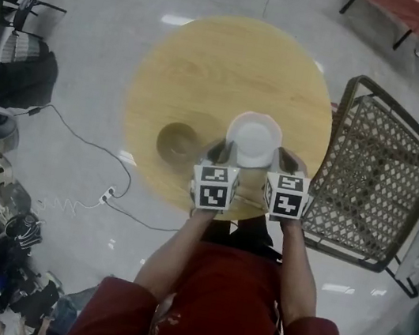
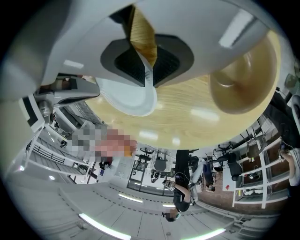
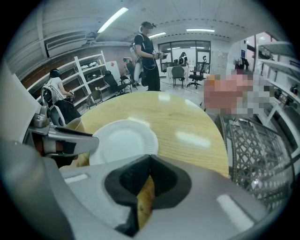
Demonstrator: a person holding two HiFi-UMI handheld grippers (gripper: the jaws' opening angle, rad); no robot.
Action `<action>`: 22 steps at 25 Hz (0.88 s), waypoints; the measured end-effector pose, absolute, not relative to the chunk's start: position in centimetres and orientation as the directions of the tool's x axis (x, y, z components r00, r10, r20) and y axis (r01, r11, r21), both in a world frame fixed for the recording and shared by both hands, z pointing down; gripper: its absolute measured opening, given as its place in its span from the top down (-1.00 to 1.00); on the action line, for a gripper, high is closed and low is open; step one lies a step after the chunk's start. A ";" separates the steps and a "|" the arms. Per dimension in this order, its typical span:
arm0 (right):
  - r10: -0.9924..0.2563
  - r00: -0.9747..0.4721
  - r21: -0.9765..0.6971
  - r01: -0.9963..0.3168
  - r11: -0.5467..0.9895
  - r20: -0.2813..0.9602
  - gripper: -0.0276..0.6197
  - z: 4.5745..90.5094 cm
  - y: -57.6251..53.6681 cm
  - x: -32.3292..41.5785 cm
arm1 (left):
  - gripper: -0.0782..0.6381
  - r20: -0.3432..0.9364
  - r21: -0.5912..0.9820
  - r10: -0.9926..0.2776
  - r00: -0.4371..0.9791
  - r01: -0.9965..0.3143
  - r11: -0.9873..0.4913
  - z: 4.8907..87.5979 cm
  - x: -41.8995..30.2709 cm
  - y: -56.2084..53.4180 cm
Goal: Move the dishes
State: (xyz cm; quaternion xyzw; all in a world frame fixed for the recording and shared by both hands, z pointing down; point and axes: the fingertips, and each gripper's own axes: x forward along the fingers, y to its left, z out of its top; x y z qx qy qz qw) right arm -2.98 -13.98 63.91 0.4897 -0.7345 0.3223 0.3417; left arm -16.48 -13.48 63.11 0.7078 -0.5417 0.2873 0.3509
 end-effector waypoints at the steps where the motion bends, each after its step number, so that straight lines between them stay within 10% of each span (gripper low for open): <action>1: -0.500 -0.287 -0.139 -0.940 0.313 0.817 0.90 63.9 -14.0 -3.0 | 0.61 0.786 0.192 -0.564 0.253 -0.967 -0.167 63.2 -16.5 -13.4; 22: -0.550 -0.282 -0.140 -0.948 0.286 0.786 0.91 61.7 -13.8 -2.2 | 0.70 0.753 0.198 -0.593 0.284 -0.958 -0.207 60.1 -15.7 -13.4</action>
